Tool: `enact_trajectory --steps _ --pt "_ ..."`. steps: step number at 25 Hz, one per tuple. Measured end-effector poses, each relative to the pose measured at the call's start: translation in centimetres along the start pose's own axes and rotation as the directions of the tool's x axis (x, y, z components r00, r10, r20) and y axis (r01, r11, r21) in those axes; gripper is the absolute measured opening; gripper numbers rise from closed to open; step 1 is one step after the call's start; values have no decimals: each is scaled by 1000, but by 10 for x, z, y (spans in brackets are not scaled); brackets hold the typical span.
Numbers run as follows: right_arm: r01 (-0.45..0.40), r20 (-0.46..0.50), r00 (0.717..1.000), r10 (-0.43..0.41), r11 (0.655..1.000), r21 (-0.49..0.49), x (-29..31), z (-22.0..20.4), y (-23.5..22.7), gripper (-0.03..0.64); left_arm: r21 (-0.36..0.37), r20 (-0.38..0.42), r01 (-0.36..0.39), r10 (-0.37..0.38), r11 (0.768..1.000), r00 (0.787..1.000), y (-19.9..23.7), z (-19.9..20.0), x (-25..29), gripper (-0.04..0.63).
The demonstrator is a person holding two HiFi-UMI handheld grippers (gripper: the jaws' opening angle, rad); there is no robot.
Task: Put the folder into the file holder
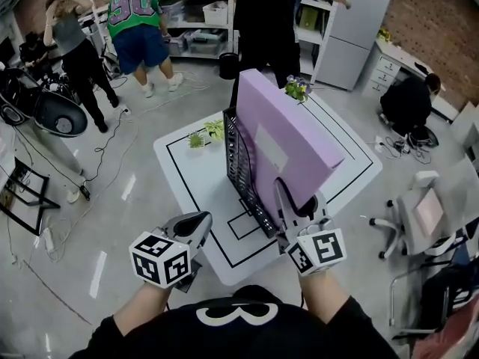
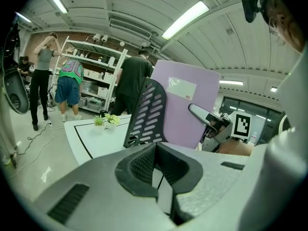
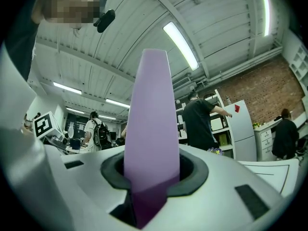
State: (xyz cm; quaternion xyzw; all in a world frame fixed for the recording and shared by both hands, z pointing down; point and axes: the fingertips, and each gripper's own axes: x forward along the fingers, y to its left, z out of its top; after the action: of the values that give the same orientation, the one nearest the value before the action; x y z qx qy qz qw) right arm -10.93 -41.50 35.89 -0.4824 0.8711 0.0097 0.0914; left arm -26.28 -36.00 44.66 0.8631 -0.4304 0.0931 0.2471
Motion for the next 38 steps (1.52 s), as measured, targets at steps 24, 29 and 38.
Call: enact_trajectory --steps 24,29,38 --pt "-65 -319 946 53 997 -28 -20 -74 14 196 -21 23 24 -23 1000 999 -7 -17 -22 6" --pt "-96 -359 930 77 995 -37 -32 -66 13 262 -33 39 2 0 999 999 -23 -14 -30 6" --pt "-142 -382 909 167 985 93 -104 -37 11 265 -59 68 -5 9 998 998 -88 -23 -39 6"
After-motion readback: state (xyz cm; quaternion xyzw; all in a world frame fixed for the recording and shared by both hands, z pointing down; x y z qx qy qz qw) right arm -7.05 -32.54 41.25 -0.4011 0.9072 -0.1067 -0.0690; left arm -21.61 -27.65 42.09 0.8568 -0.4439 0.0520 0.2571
